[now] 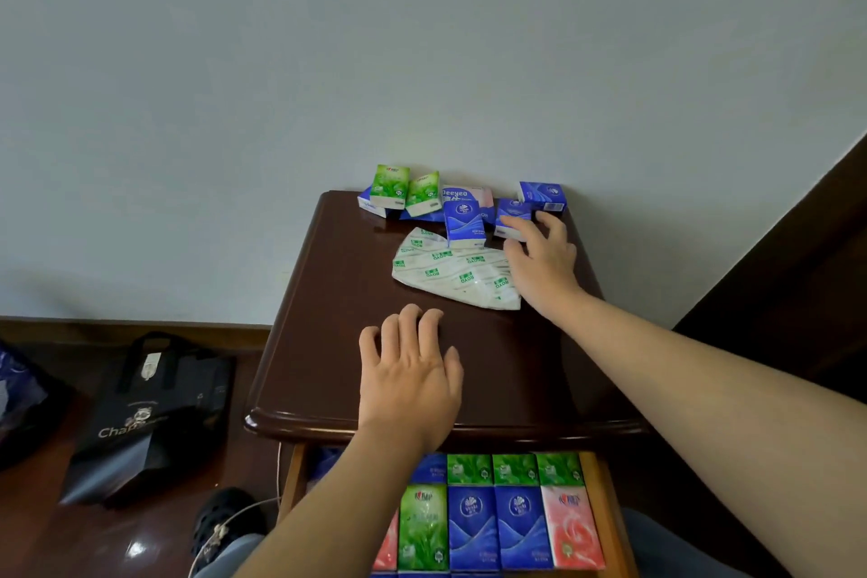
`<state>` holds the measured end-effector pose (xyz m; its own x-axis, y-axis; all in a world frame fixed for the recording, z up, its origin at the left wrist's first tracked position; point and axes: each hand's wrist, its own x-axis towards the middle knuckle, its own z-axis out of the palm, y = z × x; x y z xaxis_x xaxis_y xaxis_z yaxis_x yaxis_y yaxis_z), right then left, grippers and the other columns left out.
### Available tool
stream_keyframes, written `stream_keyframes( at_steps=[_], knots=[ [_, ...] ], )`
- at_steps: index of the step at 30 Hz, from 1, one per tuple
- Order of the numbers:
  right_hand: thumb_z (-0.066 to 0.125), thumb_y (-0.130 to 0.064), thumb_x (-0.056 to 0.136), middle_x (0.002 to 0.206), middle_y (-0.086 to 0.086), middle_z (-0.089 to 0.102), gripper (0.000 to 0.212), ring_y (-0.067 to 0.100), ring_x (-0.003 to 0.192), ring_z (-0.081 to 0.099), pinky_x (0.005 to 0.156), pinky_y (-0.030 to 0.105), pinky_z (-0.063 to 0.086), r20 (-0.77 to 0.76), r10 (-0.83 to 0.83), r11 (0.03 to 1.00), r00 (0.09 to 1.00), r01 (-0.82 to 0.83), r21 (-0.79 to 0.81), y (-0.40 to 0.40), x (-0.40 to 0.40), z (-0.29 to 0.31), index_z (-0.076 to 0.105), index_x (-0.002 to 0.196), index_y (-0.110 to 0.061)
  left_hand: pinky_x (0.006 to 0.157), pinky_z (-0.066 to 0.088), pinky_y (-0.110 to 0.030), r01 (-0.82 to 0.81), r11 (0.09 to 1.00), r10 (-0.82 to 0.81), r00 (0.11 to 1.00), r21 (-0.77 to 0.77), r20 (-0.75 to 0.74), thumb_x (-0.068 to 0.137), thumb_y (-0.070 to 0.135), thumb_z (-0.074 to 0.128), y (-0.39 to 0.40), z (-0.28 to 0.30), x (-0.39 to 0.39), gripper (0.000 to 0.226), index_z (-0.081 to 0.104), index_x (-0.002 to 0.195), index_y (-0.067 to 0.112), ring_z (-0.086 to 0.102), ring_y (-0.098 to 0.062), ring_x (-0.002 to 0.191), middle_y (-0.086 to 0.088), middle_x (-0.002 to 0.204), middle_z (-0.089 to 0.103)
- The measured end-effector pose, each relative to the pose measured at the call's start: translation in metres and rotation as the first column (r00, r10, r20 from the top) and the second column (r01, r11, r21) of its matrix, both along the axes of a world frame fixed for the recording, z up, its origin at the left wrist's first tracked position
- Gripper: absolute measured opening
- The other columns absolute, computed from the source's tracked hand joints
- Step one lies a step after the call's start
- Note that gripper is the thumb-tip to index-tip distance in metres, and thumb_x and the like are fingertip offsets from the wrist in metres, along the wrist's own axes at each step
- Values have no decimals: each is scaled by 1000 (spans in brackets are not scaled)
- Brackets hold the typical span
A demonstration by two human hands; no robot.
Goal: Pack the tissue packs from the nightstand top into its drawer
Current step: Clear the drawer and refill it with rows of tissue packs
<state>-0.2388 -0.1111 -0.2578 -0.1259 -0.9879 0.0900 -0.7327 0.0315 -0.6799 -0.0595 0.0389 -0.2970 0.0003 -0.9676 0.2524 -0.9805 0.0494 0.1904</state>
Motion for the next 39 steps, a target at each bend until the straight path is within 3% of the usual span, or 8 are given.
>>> stream_keyframes(
  at_steps=[7,12,15,20,26,31,36,39],
  knots=[
    [47,-25,100,165,-3,30,39,33,144,31,116,44,29,-124,17,1000,992,-15,11,-26,4,-9,62,135,-38,114,34,-52,9,1000,-9,1000,9,2,102,46,34,-2,1,1,52,47,146,20,48,-26,129,-3,142,49],
    [64,-25,93,132,-5,50,7,25,118,55,95,40,49,-137,-70,989,988,51,-136,6,-26,-4,67,99,-29,114,34,-50,0,1000,0,1000,-3,-4,102,48,34,-1,1,2,53,48,145,20,48,-26,130,-3,143,50],
    [76,-19,87,117,-7,46,15,24,107,60,90,36,49,-85,-155,970,984,136,-201,42,-44,-6,62,90,-25,114,33,-47,-3,1000,3,1000,-3,-10,100,50,30,-2,0,2,56,47,145,22,47,-24,130,-1,144,49],
    [77,-11,80,120,8,50,39,30,109,56,94,37,46,-195,-164,952,967,104,-289,83,-50,-23,58,115,-11,114,32,-48,-90,995,86,991,-38,-99,100,50,36,-11,5,-4,55,45,144,18,44,-26,134,-4,148,44],
    [62,-34,94,133,9,60,55,29,112,51,97,39,44,-418,-188,971,889,105,-214,83,-44,-28,50,144,-14,104,38,-47,-51,961,2,984,-271,-180,98,41,48,-53,30,-39,47,56,134,12,52,-31,124,-11,137,54],
    [57,-42,98,131,4,57,56,23,109,48,92,38,52,-491,-181,970,852,73,-231,83,-45,-32,49,152,-31,101,36,-46,-235,966,196,938,-109,-285,93,34,57,-119,50,-71,51,50,138,10,51,-35,116,-13,127,53],
    [60,-39,97,127,7,60,44,25,107,52,88,40,53,-512,-187,958,838,39,-286,81,-44,-34,58,139,-26,99,36,-44,-346,938,345,914,30,-213,91,48,59,-169,52,-84,68,36,139,6,47,-35,117,-15,132,48],
    [60,-40,97,127,5,59,41,24,108,53,88,40,53,-528,-194,957,826,40,-289,80,-45,-36,58,135,-25,100,36,-43,-380,922,386,900,71,-202,88,41,66,-182,44,-88,70,32,140,7,48,-34,120,-16,133,49]
  ],
)
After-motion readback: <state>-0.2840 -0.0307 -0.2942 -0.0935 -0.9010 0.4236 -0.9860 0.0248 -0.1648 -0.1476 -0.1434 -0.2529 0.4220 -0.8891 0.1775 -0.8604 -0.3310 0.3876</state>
